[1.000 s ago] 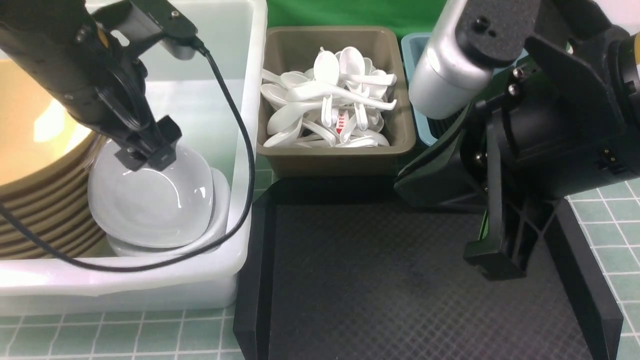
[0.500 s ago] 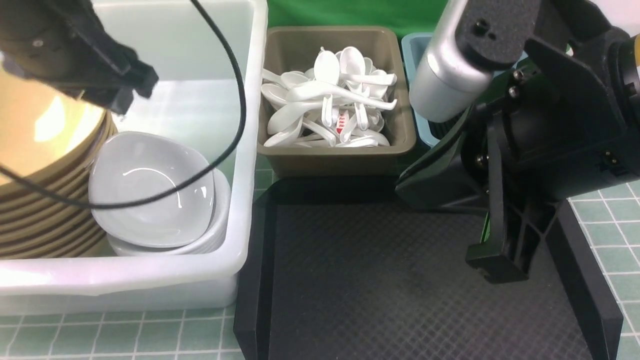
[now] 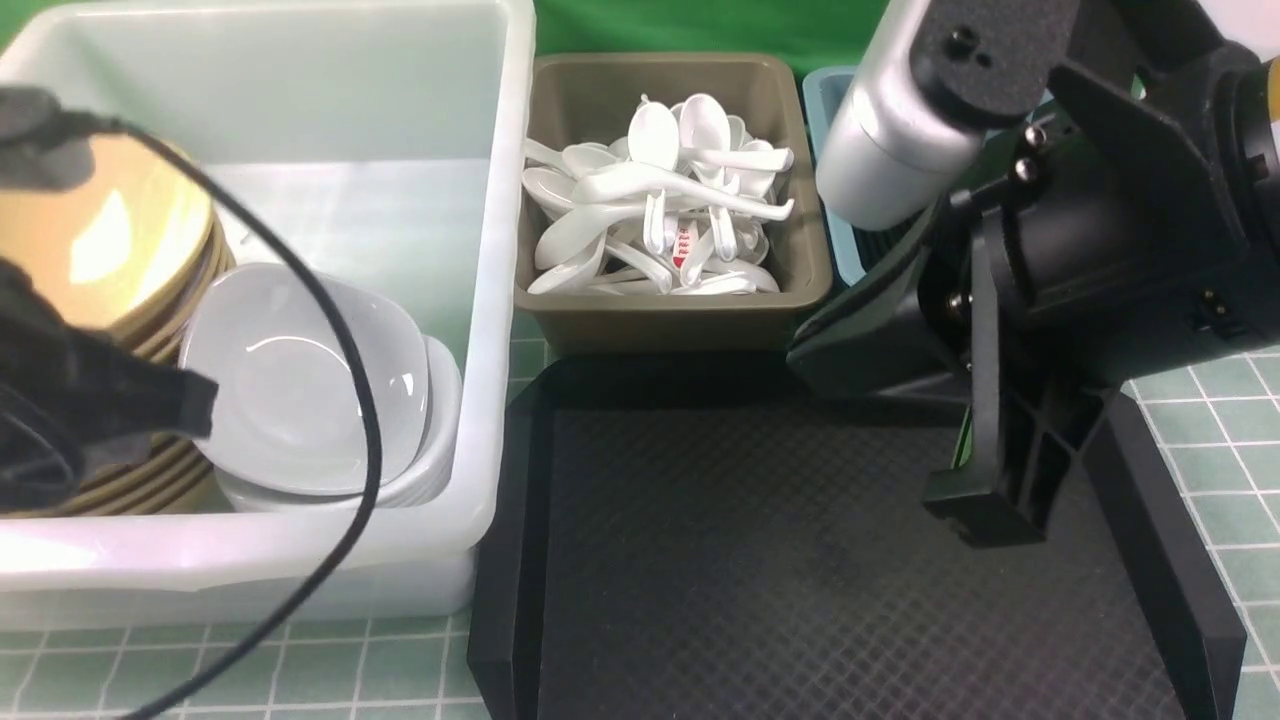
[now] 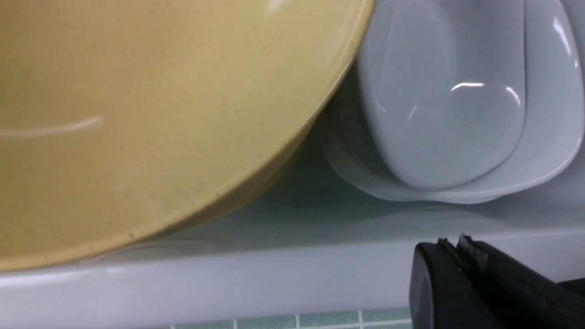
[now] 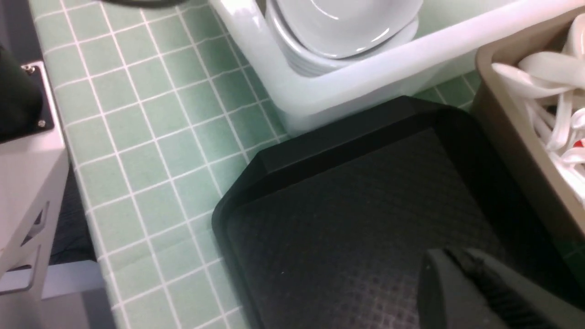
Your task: On blue table put chopsticks spoon bowls plates into blue grey white boxes.
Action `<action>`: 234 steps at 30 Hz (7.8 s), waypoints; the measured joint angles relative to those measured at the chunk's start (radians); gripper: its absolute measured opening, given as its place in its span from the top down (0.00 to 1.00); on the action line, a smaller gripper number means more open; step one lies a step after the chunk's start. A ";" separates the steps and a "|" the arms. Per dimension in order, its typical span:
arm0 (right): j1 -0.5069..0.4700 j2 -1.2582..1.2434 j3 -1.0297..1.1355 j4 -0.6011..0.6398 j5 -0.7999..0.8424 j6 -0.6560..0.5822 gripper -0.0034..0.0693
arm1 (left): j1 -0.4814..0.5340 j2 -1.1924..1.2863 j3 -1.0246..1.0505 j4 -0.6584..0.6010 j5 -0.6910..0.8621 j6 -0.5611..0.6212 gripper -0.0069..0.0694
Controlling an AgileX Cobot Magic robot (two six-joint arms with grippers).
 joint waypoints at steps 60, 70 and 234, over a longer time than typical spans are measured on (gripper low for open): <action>0.000 0.000 0.000 -0.010 0.023 -0.018 0.86 | 0.002 0.196 -0.022 -0.024 -0.115 -0.200 0.54; 0.000 0.000 0.000 -0.010 0.023 -0.018 0.85 | 0.001 0.196 -0.145 0.028 -0.049 -0.189 0.10; -0.762 -1.246 1.373 -0.269 -0.673 0.535 0.90 | -0.003 -0.853 0.659 0.000 -0.557 0.119 0.92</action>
